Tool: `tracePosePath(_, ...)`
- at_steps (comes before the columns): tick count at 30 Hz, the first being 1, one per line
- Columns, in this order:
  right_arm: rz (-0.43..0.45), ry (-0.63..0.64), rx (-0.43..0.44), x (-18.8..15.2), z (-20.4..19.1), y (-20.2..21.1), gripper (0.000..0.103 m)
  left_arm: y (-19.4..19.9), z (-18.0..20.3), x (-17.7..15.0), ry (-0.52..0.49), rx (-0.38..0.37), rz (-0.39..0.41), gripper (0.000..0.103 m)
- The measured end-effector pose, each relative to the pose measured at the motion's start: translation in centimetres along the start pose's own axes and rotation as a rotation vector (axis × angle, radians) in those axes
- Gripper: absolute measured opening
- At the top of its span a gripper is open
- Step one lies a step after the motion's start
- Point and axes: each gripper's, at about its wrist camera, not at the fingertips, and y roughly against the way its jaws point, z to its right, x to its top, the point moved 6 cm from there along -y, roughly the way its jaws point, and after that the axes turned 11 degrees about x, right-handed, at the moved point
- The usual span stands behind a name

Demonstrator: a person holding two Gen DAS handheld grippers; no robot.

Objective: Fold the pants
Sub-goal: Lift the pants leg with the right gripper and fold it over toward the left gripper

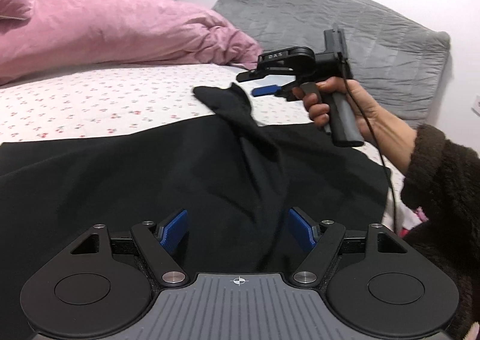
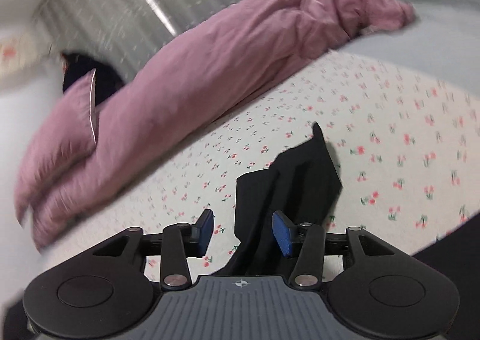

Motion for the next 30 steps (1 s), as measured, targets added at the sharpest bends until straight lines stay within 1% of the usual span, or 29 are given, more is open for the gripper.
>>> tracePosePath(2,0.006,-0.101,0.069,0.0,0.6,-0.1,0.04,-0.2,0.6,-0.2,-0.011,-0.016,-0.007,0.067)
tracePosePath(3,-0.001,-0.138,0.092,-0.2,0.6,-0.4,0.04,-0.4,0.9,-0.3,-0.018,-0.018,-0.014,0.064)
tracePosePath(4,-0.013,-0.163,0.1,-0.4,0.6,-0.8,0.04,-0.6,1.0,-0.4,-0.024,-0.019,-0.02,0.06)
tracePosePath(5,-0.028,-0.166,0.092,-0.6,0.6,-1.2,0.039,-0.8,1.2,-0.6,-0.032,-0.017,-0.027,0.057)
tracePosePath(7,-0.072,-0.146,0.024,-1.4,0.5,-2.3,0.039,-0.9,1.4,-0.9,-0.045,-0.014,-0.036,0.051)
tracePosePath(8,-0.085,-0.138,0.002,-1.8,0.5,-2.8,0.039,-1.0,1.5,-1.1,-0.051,-0.014,-0.04,0.05)
tracePosePath(9,-0.092,-0.142,-0.003,-2.1,0.6,-3.1,0.038,-0.9,1.5,-1.1,-0.056,-0.013,-0.042,0.05)
tracePosePath(12,-0.091,-0.162,0.032,-2.7,0.5,-4.2,0.033,-0.9,1.8,-1.3,-0.07,-0.011,-0.044,0.05)
tracePosePath(13,-0.09,-0.153,0.031,-2.9,0.3,-4.7,0.029,-0.9,1.8,-1.4,-0.075,-0.01,-0.046,0.05)
tracePosePath(14,-0.089,-0.139,0.025,-3.1,0.2,-5.1,0.019,-0.9,1.9,-1.4,-0.08,-0.007,-0.047,0.05)
tracePosePath(15,-0.092,-0.124,0.018,-3.2,0.1,-5.4,0.004,-1.0,1.9,-1.5,-0.085,-0.003,-0.047,0.05)
tracePosePath(17,-0.088,-0.09,-0.01,-3.4,-0.4,-5.5,0.003,-1.0,2.1,-1.5,-0.099,0.004,-0.047,0.05)
tracePosePath(19,-0.048,-0.039,-0.047,-2.6,-1.1,-4.5,0.003,-0.9,2.2,-1.6,-0.114,0.013,-0.044,0.05)
tracePosePath(21,0.011,0.0,-0.083,-1.5,-1.6,-2.7,0.003,-0.7,2.4,-1.7,-0.132,0.022,-0.04,0.05)
tracePosePath(23,0.069,0.033,-0.129,-0.6,-1.6,0.1,0.003,-0.4,2.6,-1.8,-0.16,0.033,-0.034,0.05)
tracePosePath(25,0.118,0.039,-0.164,0.0,-1.3,3.2,0.003,-0.1,3.0,-2.1,-0.201,0.045,-0.027,0.05)
tracePosePath(28,0.149,0.025,-0.21,0.0,-0.4,7.2,0.003,0.2,3.6,-2.3,-0.261,0.07,-0.012,0.05)
tracePosePath(30,0.133,0.027,-0.259,-0.6,0.3,9.0,0.003,0.4,3.9,-2.4,-0.291,0.094,-0.001,0.05)
